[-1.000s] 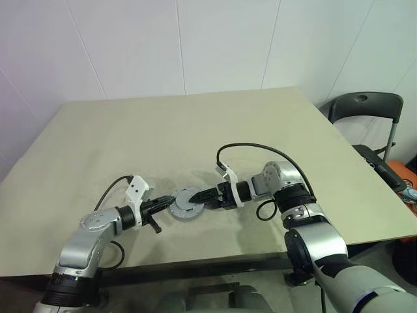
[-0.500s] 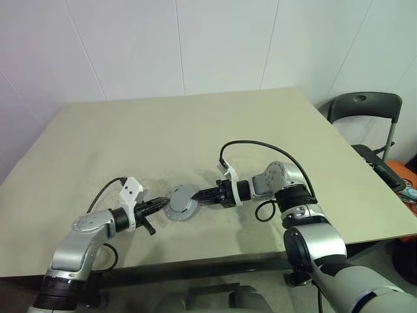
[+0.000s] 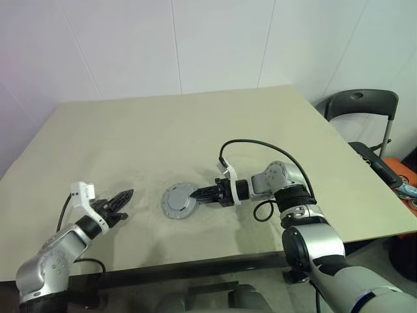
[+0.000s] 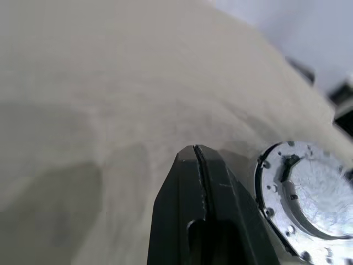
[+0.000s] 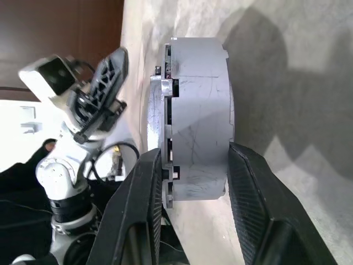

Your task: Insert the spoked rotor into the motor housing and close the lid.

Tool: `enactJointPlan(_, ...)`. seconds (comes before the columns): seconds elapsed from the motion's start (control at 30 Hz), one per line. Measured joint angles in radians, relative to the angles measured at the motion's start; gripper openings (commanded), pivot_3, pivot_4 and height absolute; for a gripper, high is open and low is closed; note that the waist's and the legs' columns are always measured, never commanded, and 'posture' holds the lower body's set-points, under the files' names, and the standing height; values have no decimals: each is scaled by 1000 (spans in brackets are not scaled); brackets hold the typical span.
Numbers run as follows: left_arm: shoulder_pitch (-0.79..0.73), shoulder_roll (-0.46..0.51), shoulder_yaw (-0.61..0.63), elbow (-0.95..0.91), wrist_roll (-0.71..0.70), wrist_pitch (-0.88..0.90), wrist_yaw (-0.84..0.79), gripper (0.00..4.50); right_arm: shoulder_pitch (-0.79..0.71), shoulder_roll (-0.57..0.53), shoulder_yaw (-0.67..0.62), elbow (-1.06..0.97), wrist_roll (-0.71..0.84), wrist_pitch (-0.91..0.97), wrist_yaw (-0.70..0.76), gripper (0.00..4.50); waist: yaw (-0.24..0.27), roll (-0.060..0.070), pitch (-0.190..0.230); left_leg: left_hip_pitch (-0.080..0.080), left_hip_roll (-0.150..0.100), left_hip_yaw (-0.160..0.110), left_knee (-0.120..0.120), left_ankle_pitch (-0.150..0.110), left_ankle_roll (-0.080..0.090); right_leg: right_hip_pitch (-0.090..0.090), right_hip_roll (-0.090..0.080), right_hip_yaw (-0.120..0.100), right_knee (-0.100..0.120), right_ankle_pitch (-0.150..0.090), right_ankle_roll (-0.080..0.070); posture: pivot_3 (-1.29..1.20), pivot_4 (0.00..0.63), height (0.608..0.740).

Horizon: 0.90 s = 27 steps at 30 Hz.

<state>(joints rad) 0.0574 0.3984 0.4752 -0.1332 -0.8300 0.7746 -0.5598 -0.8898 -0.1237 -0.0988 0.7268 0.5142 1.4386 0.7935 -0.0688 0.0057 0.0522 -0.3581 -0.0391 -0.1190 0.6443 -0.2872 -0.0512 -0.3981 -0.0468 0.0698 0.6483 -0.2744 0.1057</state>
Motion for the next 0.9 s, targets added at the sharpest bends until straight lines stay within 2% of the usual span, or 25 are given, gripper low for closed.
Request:
enactJointPlan(0.07, 31, -18, -1, -23, -50, 34, -6, 0, -11, -1, -6, -1, 8, 4, 0, 1342, 0, 0, 0, 0, 0, 1, 0, 0, 0, 0, 0, 0, -1, 0, 0, 0, 0, 740)
enactJointPlan(0.17, 53, -38, -3, -39, -112, 76, -4, 584, -26, -5, -10, -15, 22, 12, 0, 1342, 0, 0, 0, 0, 0, 0, 0, 0, 0, 0, 1, 0, 0, 0, 0, 0, 0, 740)
enactJointPlan(0.53, 24, -96, 14, -24, -377, 163, 25, 4229, -44, -30, -49, -50, 65, 41, 0, 1342, -1, 0, 0, 0, 0, 1, 0, 0, 0, 0, 1, 0, -1, 0, 0, 0, 0, 740)
enactJointPlan(0.67, 14, -96, 13, -23, -450, 189, 47, 4261, -44, -28, -68, -74, 86, 64, -3, 1342, -1, 0, 0, 0, 0, 1, 0, 0, 0, 0, 1, 0, -1, 0, 0, 0, 0, 740)
enactJointPlan(0.9, 7, -80, 8, -22, -476, 190, 69, 4261, -45, -20, -71, -95, 99, 85, -33, 1342, 0, 0, 0, 0, 0, 2, 0, 0, 0, 0, 1, 0, -1, 0, 0, 0, 0, 740)
